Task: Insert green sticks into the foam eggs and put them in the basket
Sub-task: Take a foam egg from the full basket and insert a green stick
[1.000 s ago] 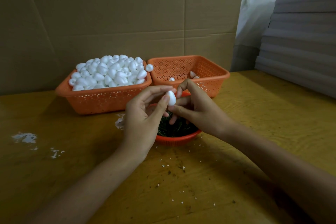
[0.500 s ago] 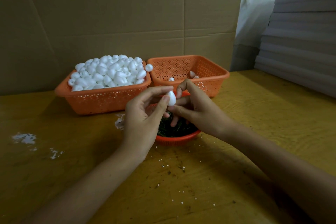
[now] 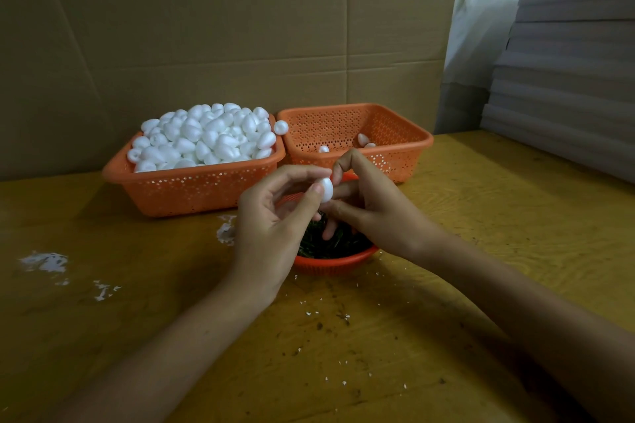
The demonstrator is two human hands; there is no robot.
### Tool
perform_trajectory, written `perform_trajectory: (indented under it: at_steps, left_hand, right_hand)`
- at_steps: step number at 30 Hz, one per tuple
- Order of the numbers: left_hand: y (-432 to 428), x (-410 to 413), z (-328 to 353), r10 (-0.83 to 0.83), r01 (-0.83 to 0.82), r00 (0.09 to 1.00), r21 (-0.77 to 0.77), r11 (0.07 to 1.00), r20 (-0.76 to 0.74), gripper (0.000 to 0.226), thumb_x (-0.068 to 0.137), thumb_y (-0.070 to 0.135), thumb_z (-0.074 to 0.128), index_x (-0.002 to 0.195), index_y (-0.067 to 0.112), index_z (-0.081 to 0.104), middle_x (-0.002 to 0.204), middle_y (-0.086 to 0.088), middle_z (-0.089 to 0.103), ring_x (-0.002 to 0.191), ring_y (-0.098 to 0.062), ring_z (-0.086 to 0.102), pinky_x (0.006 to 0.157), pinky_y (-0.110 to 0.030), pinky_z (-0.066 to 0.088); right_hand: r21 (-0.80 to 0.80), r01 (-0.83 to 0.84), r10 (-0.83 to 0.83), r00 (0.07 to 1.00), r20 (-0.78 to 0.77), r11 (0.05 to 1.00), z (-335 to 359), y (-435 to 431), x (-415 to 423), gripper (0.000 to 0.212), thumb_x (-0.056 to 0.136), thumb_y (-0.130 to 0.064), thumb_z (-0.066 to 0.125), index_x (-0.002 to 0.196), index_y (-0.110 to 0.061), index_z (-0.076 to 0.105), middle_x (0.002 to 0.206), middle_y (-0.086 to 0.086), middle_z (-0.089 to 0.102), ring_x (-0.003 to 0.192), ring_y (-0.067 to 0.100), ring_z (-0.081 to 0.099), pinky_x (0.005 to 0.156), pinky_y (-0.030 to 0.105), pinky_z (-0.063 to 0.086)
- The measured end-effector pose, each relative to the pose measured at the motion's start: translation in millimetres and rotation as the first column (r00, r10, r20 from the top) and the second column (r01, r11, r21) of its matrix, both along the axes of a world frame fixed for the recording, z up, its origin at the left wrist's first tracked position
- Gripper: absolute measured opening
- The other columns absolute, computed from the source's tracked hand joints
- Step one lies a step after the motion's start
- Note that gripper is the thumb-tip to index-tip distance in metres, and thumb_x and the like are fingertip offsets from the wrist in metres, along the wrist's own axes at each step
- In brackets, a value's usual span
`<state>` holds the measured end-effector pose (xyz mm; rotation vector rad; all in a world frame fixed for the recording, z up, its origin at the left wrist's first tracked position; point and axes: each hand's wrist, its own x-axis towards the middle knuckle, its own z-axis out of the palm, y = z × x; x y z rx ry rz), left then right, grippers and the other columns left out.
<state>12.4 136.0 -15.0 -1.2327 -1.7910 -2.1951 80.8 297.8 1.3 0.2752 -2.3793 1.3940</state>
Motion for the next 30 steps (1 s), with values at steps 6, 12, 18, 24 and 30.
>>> perform_trajectory:
  at_steps: [6,12,18,24,30]
  left_hand:
    - [-0.7,1.2,1.2,-0.005,0.005,1.000,-0.016,1.000,-0.015,0.014,0.096,0.001,0.071,0.104,0.011,0.078,0.102,-0.002,0.078,0.101,-0.018,0.074,0.074,-0.024,0.057]
    - [-0.6,1.3,0.3,0.015,-0.015,1.000,-0.019,1.000,-0.001,0.012,0.093,-0.004,0.072,0.098,0.005,0.078,0.115,-0.012,0.071,0.104,-0.020,0.072,0.073,-0.030,0.060]
    - [-1.7,2.0,1.5,-0.012,0.012,1.000,0.018,1.000,0.009,0.009,0.089,0.007,0.070,0.095,0.005,0.077,0.115,-0.011,0.071,0.109,-0.022,0.070,0.074,-0.026,0.056]
    - [-1.6,3.3,0.5,-0.027,0.027,0.999,0.013,1.000,-0.038,0.033,0.088,-0.018,0.067,0.098,0.013,0.075,0.111,-0.008,0.072,0.107,-0.020,0.070,0.073,-0.026,0.058]
    - [0.0,5.4,0.1,0.008,-0.009,1.000,0.041,0.999,0.030,0.022,0.095,-0.002,0.071,0.108,0.014,0.074,0.106,-0.007,0.076,0.095,-0.011,0.074,0.070,-0.019,0.056]
  right_hand:
    - [0.005,-0.002,0.002,1.000,-0.019,1.000,-2.1,0.7,-2.6,0.026,0.102,-0.006,0.062,0.111,0.001,0.039,0.089,0.006,0.076,0.075,0.033,0.076,0.076,0.056,0.062]
    - [0.016,-0.003,0.003,1.000,-0.030,1.000,-3.9,1.8,-3.5,0.024,0.102,-0.004,0.062,0.111,0.000,0.039,0.090,0.009,0.076,0.075,0.032,0.076,0.075,0.056,0.062]
    - [0.010,-0.005,0.006,0.999,-0.040,1.000,-4.6,1.6,-4.4,0.027,0.101,-0.009,0.063,0.110,-0.001,0.039,0.089,0.003,0.076,0.074,0.031,0.076,0.076,0.056,0.062]
    - [0.001,-0.009,0.009,1.000,-0.028,1.000,-4.6,1.8,-4.0,0.025,0.102,-0.005,0.062,0.111,-0.001,0.040,0.096,0.009,0.078,0.075,0.033,0.076,0.076,0.059,0.061]
    - [-0.011,-0.015,0.015,1.000,-0.007,1.000,-3.4,-0.8,-1.8,0.026,0.102,-0.009,0.062,0.111,-0.002,0.039,0.095,0.012,0.077,0.075,0.034,0.076,0.080,0.060,0.060]
